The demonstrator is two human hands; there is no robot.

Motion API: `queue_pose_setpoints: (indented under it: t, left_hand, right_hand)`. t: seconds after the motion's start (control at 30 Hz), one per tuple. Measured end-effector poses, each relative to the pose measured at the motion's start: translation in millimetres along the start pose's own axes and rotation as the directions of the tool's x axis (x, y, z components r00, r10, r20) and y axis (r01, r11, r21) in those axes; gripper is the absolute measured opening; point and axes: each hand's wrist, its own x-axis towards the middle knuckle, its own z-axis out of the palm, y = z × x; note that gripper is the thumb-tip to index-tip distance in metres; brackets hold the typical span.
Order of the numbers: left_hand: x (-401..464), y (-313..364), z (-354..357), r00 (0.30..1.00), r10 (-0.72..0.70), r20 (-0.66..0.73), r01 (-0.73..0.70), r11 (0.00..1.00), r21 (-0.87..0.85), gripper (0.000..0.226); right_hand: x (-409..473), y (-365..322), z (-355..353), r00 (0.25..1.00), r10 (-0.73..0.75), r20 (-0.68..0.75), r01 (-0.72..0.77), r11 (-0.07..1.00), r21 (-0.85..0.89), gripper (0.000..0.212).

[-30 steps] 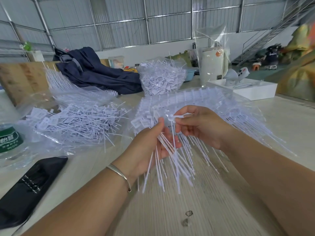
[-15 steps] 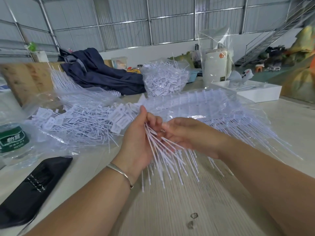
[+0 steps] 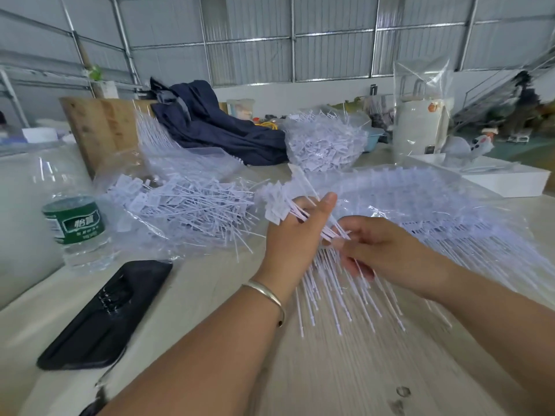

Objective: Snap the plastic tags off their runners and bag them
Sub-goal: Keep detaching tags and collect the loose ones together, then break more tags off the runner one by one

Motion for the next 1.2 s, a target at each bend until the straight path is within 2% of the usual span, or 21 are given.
queue_pose_setpoints:
  t: [0.07, 0.13, 0.2, 0.27, 0.4, 0.53, 0.57, 0.63, 0.7, 0.77, 0.8, 0.87, 0.97, 1.07, 1.13, 1.2]
  left_hand:
    - [1.2, -5.5, -1.9, 0.999, -0.035, 0.021, 0.035, 0.999, -0.014, 0.034]
    - [1.9, -8.8, -2.8, 0.995, -0.084, 0.050, 0.086, 0.995, -0.044, 0.041]
    - [3.1, -9.2, -3.6, 0.989, -0.125, 0.083, 0.135, 0.982, -0.133, 0.047]
    - [6.0, -7.9, -4.7, 0.985, -0.148, 0.092, 0.166, 0.957, -0.237, 0.053]
    - [21.6, -9.0, -15.2, 0.956, -0.295, 0.001, 0.259, 0.838, -0.480, 0.047]
    - [29.6, -18.3, -25.5, 0.916, -0.398, -0.043, 0.296, 0.745, -0.598, 0.039]
    - [29.5, -20.3, -25.2, 0.909, -0.416, -0.035, 0.296, 0.702, -0.647, 0.033]
    - [28.8, -22.4, -23.9, 0.897, -0.442, -0.019, 0.276, 0.591, -0.758, 0.030]
    - [30.5, -26.4, -26.4, 0.868, -0.496, -0.027, 0.260, 0.501, -0.825, 0.037]
    - [32.0, -30.2, -32.2, 0.850, -0.524, -0.047, 0.243, 0.469, -0.849, 0.038]
    - [32.8, -31.7, -33.8, 0.853, -0.518, -0.059, 0.234, 0.482, -0.844, 0.037]
    - [34.3, -34.6, -34.3, 0.867, -0.490, -0.092, 0.239, 0.569, -0.787, 0.041]
    - [33.8, -36.8, -28.6, 0.886, -0.453, -0.093, 0.267, 0.665, -0.698, 0.044]
    - [32.0, -34.7, -26.1, 0.918, -0.386, -0.093, 0.271, 0.780, -0.564, 0.024]
    - [30.0, -30.9, -26.4, 0.940, -0.340, -0.041, 0.288, 0.848, -0.445, 0.025]
    - [26.1, -26.6, -24.7, 0.956, -0.290, 0.040, 0.289, 0.910, -0.298, 0.032]
  right_hand:
    - [4.4, 0.9, 0.0, 0.995, -0.046, -0.084, 0.040, 0.996, -0.074, 0.028]
    - [9.6, 0.3, -1.0, 0.988, -0.068, -0.136, 0.038, 0.976, -0.213, 0.027]
    - [17.2, -1.4, -3.3, 0.976, -0.072, -0.206, -0.008, 0.932, -0.363, 0.022]
    - [27.5, -10.9, -5.7, 0.943, -0.106, -0.314, -0.044, 0.899, -0.437, 0.023]
    - [63.8, -40.5, -2.0, 0.877, -0.254, -0.408, 0.081, 0.915, -0.395, 0.035]
    - [114.2, -63.5, 28.7, 0.777, -0.405, -0.482, 0.269, 0.906, -0.327, 0.015]
    - [127.6, -65.9, 41.1, 0.778, -0.410, -0.476, 0.285, 0.906, -0.314, 0.018]
    - [154.4, -64.8, 67.4, 0.852, -0.369, -0.372, 0.281, 0.921, -0.270, 0.022]
    - [176.8, -59.9, 91.2, 0.957, -0.229, -0.179, 0.183, 0.953, -0.240, 0.031]
    - [188.8, -54.2, 102.1, 0.993, -0.076, -0.092, 0.053, 0.971, -0.235, 0.052]
    - [191.0, -51.8, 102.4, 0.994, -0.045, -0.096, 0.026, 0.980, -0.199, 0.058]
    - [188.0, -46.8, 96.8, 0.992, -0.039, -0.124, 0.027, 0.995, -0.097, 0.061]
    - [168.7, -36.9, 78.0, 0.988, -0.048, -0.150, 0.033, 0.994, -0.105, 0.055]
    - [142.4, -26.3, 50.3, 0.972, -0.064, -0.224, 0.032, 0.989, -0.142, 0.040]
    - [124.1, -20.5, 28.2, 0.957, -0.054, -0.284, 0.018, 0.991, -0.129, 0.025]
    - [104.5, -18.1, 4.1, 0.962, -0.008, -0.271, 0.000, 1.000, -0.027, 0.012]
